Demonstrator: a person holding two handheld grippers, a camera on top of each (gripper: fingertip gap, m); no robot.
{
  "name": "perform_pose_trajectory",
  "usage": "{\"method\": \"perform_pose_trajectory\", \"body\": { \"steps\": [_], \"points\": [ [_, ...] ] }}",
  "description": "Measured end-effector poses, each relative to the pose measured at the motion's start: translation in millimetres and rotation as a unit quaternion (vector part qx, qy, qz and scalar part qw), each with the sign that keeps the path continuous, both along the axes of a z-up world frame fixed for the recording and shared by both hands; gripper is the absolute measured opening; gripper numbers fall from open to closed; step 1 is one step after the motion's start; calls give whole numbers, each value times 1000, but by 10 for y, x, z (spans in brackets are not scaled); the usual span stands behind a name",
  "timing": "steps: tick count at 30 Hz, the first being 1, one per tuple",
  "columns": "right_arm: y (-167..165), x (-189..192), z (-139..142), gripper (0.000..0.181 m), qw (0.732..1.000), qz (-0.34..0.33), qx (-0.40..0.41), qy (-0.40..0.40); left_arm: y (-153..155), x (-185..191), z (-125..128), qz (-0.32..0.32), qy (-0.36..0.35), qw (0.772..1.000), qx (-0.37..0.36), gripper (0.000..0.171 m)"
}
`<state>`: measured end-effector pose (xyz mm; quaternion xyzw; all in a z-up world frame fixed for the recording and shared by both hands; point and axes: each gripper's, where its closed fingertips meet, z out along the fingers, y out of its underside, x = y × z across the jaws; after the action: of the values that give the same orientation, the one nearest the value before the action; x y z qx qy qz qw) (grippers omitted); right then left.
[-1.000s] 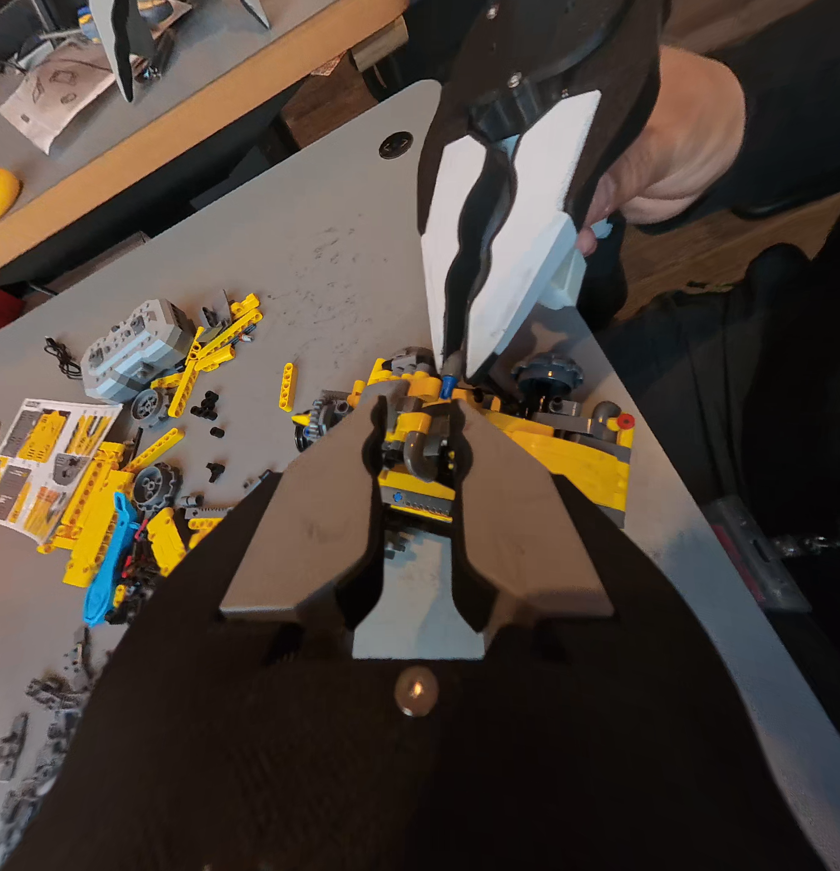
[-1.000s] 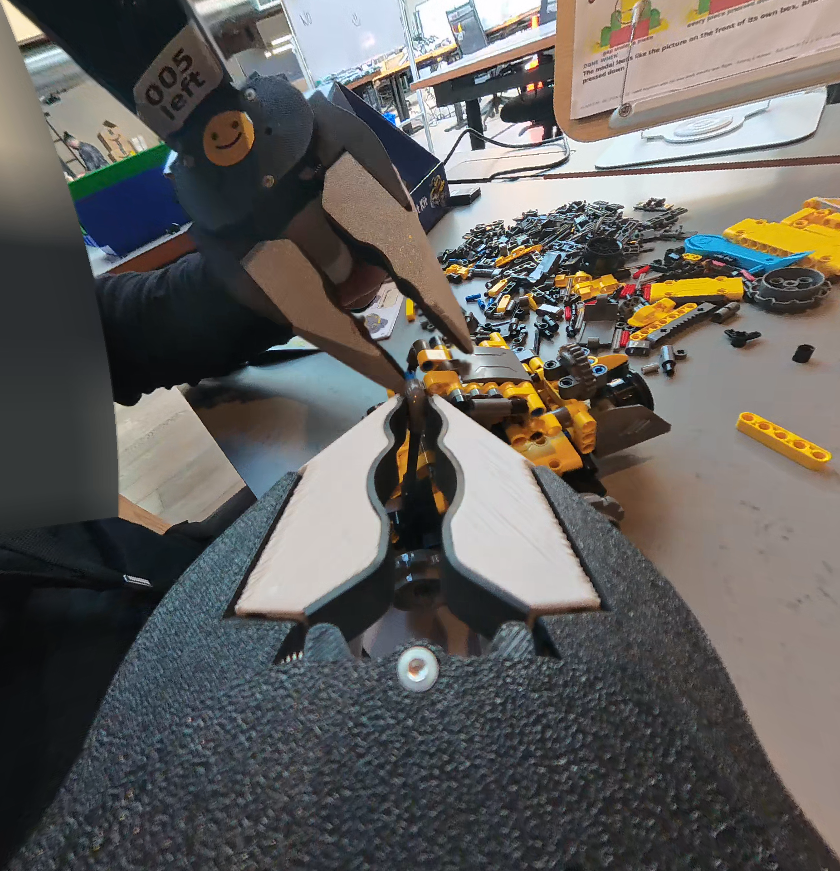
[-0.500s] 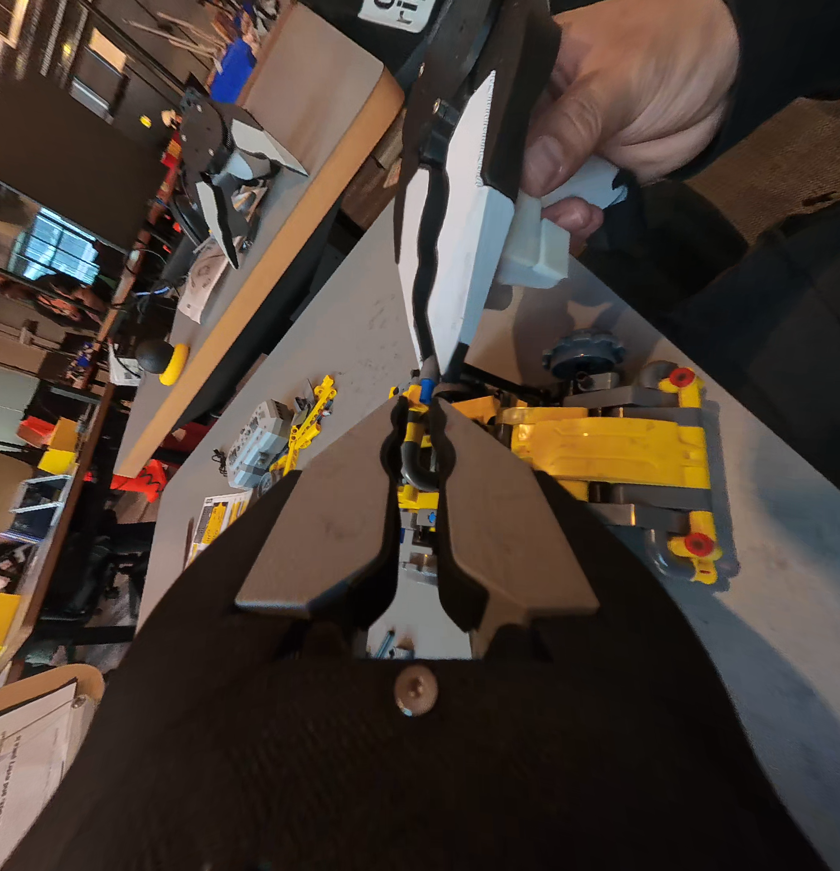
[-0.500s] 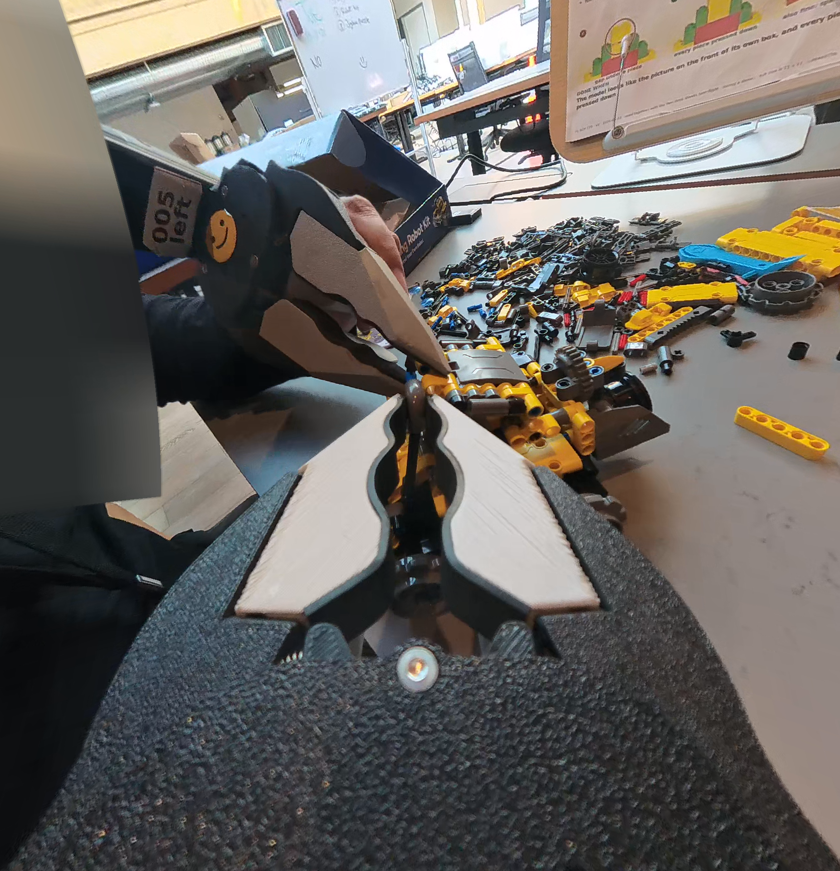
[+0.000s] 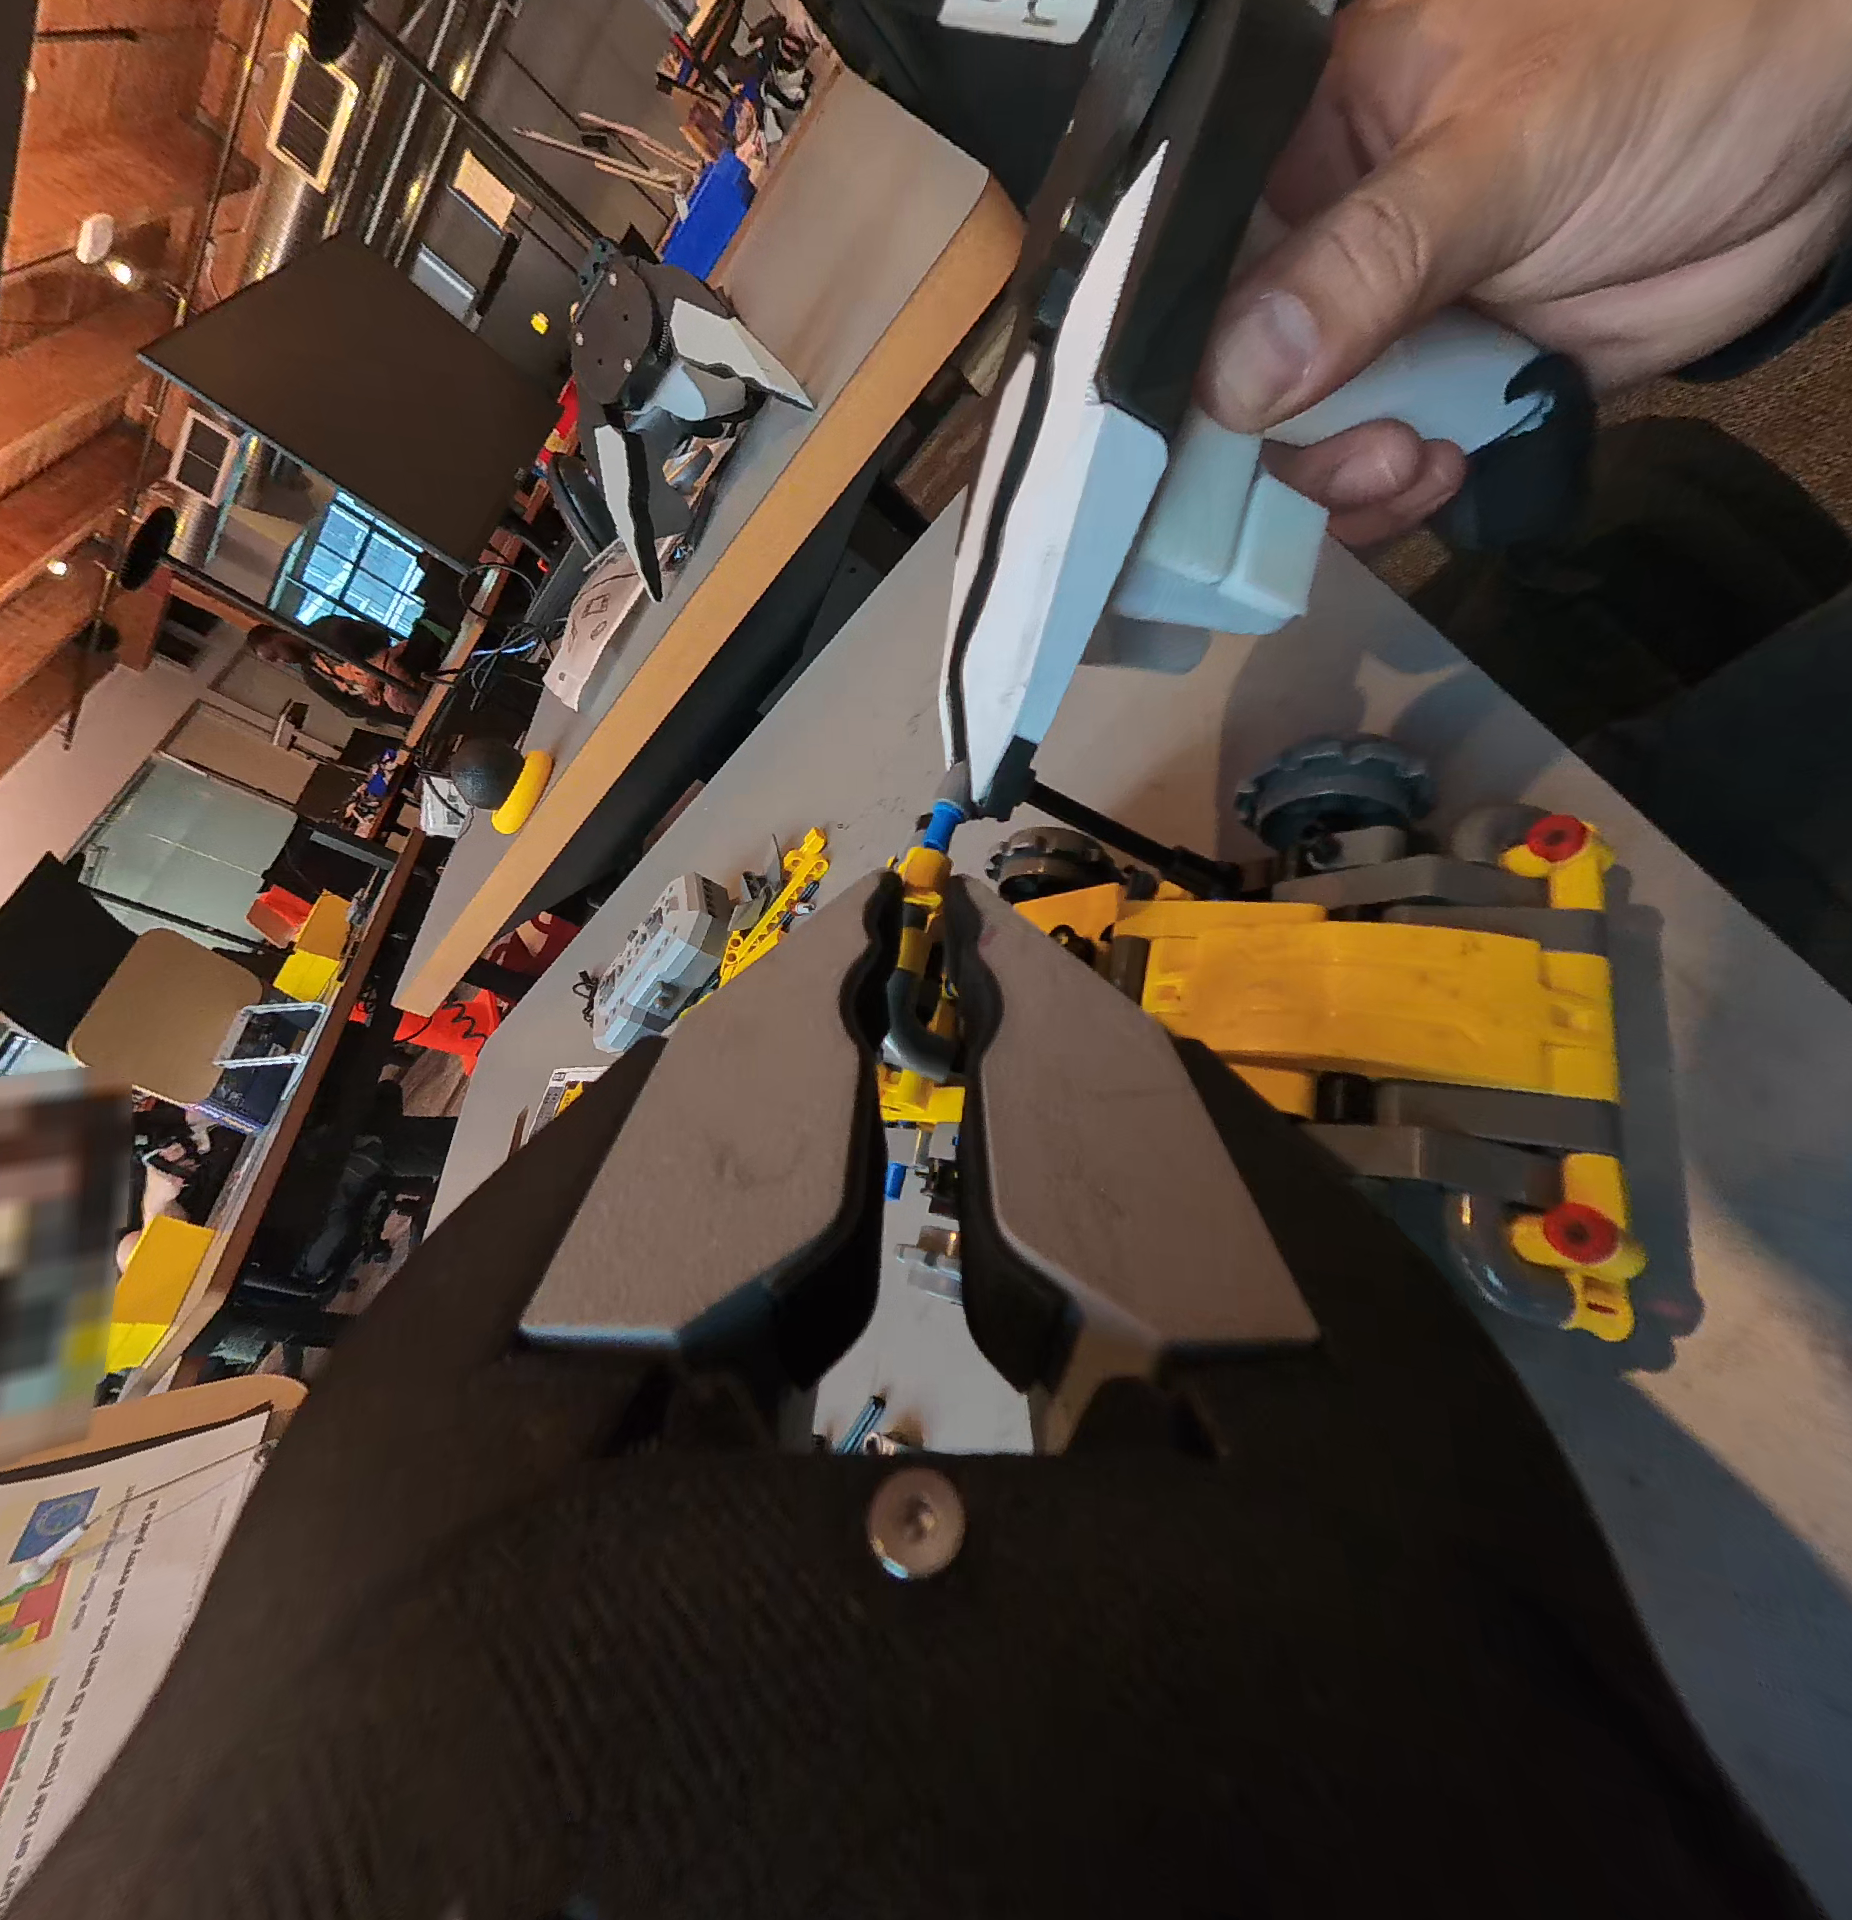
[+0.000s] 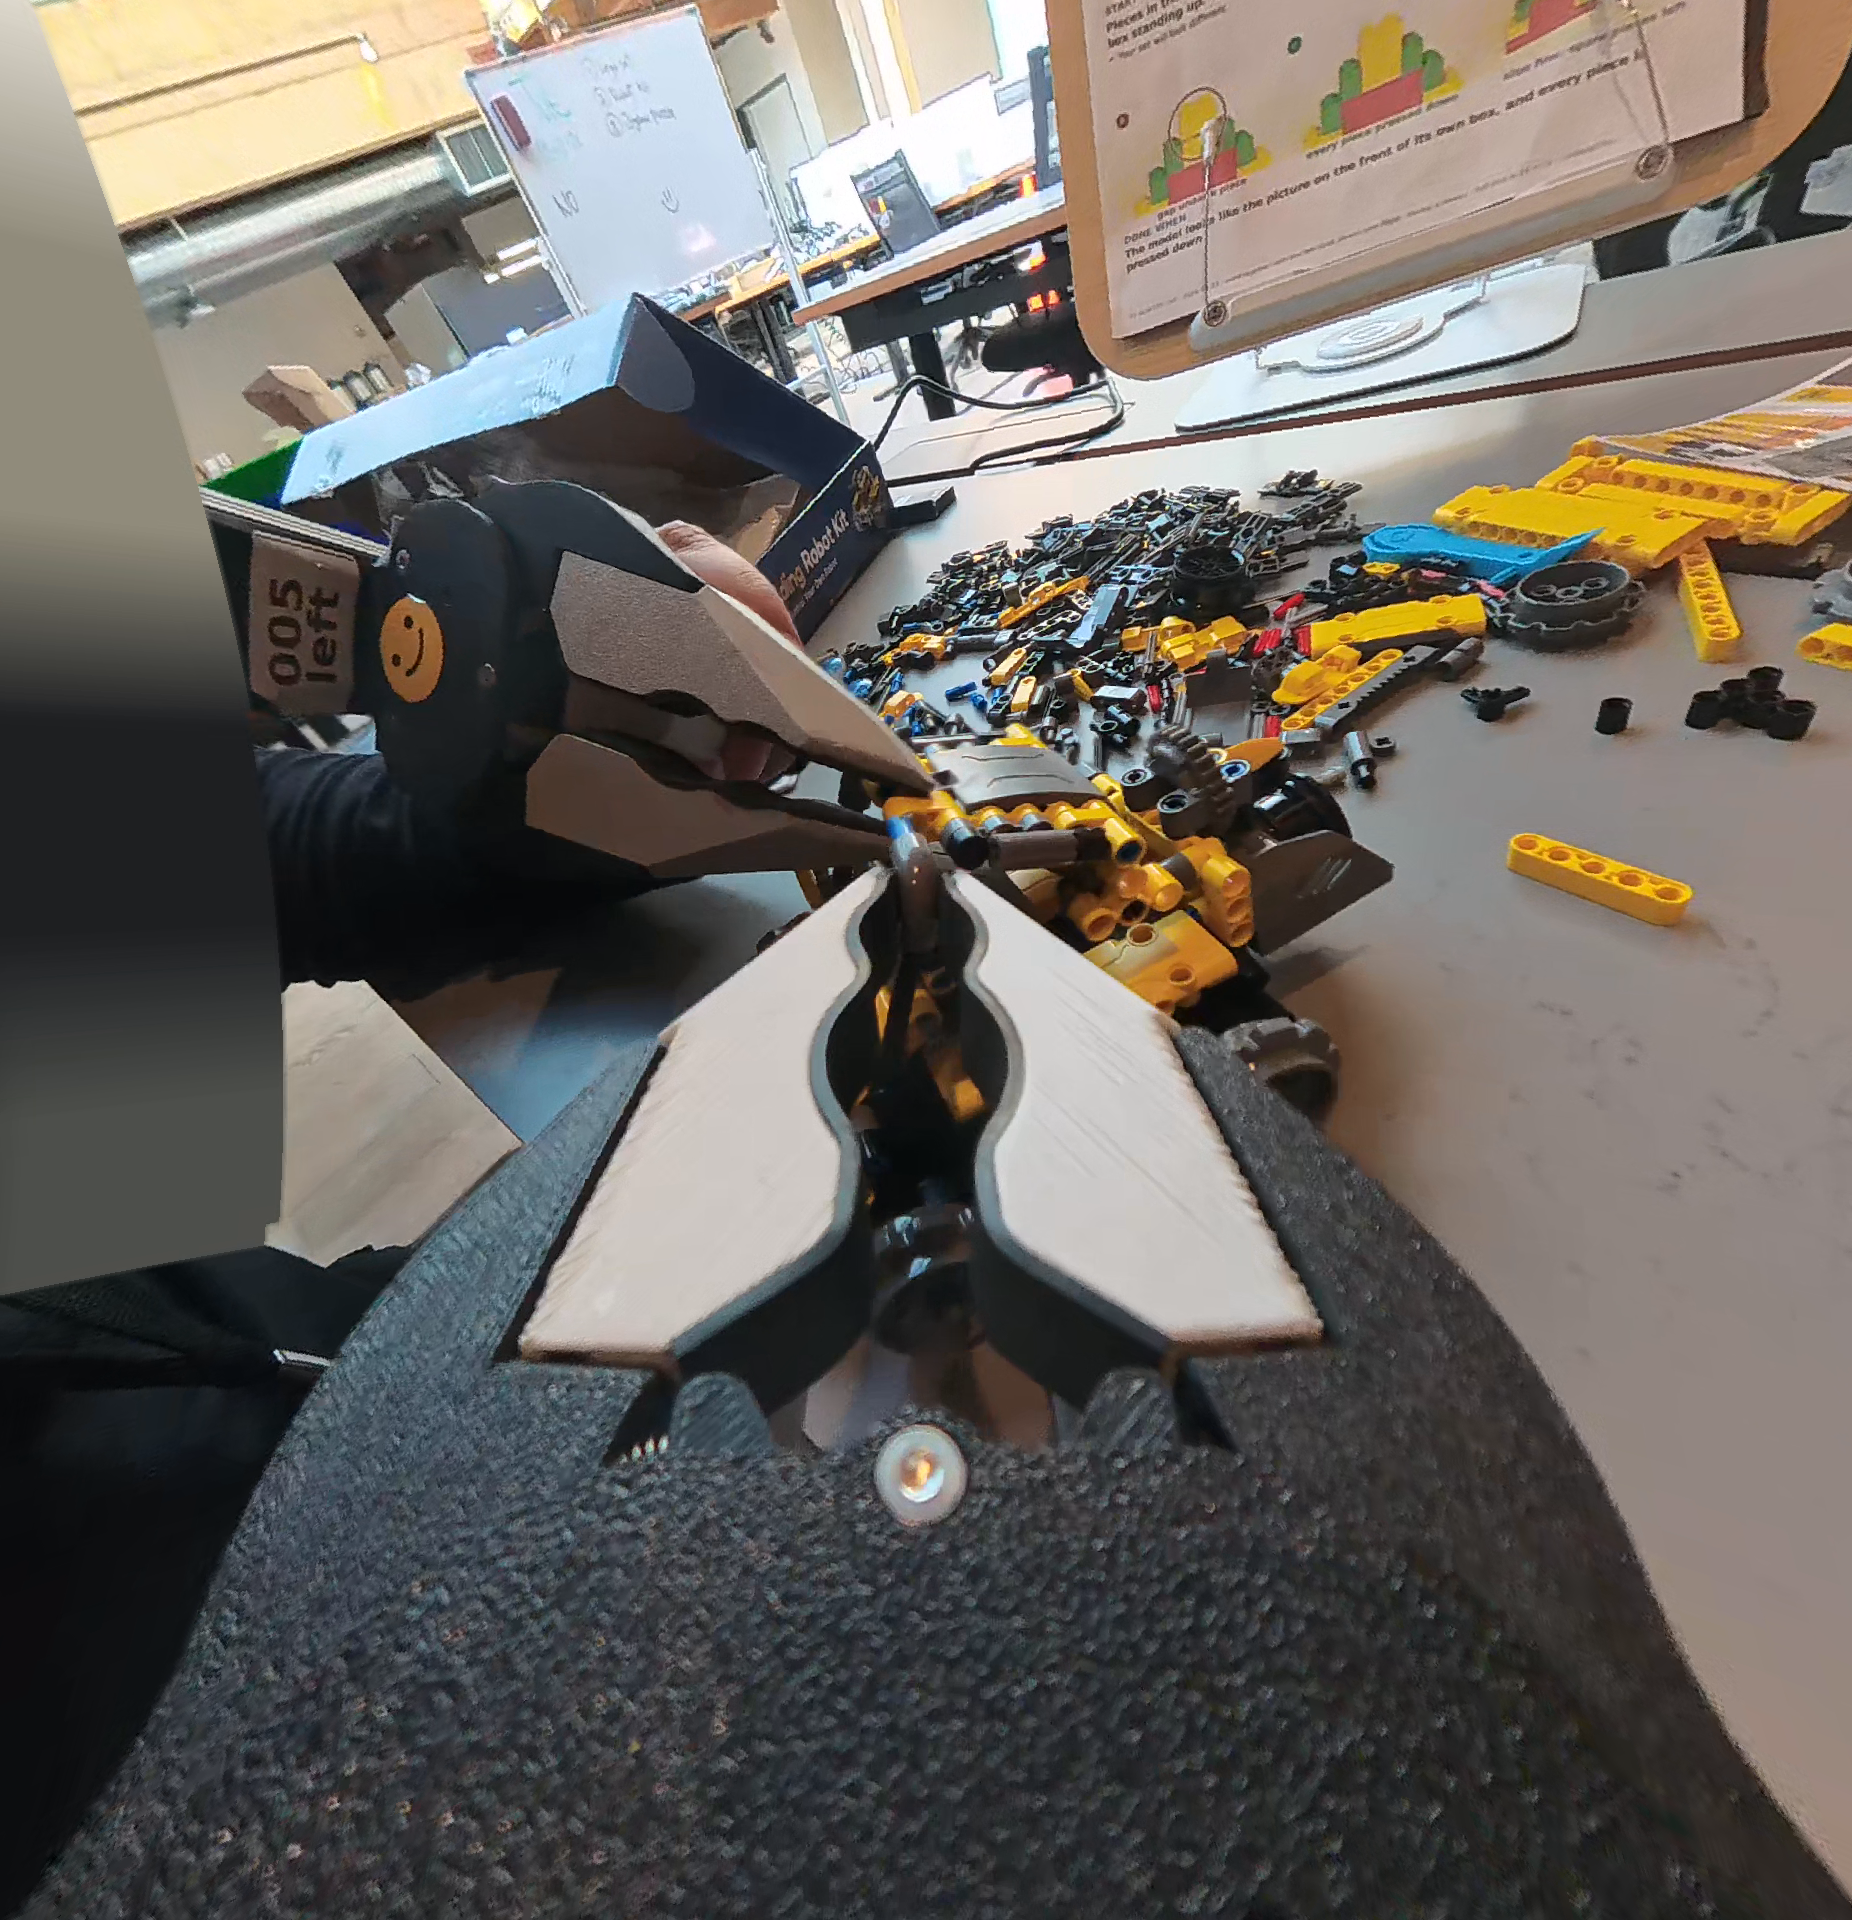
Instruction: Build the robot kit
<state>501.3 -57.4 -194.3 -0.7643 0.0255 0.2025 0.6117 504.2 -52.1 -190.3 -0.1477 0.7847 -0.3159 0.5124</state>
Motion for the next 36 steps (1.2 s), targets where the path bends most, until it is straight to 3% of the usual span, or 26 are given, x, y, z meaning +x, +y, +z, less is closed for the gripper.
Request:
{"method": "perform_pose_trajectory", "body": {
  "steps": [13, 17, 22, 36],
  "points": [
    [16, 1, -30, 7, 999, 27, -29, -4, -10, -5, 1, -7, 5, 1000, -13, 5],
    [16, 6, -40, 7, 996, 35, -61, -53, -9, 1, 1, -11, 10, 1000, -19, 5],
    [37, 25, -55, 7, 980, 19, -98, -172, 19, 14, 5, 2, 6, 1000, -18, 5],
    [47, 61, -76, 9, 969, 22, -122, -215, 38, 42, 10, 23, -3, 999, -37, 4]
  ]
}}
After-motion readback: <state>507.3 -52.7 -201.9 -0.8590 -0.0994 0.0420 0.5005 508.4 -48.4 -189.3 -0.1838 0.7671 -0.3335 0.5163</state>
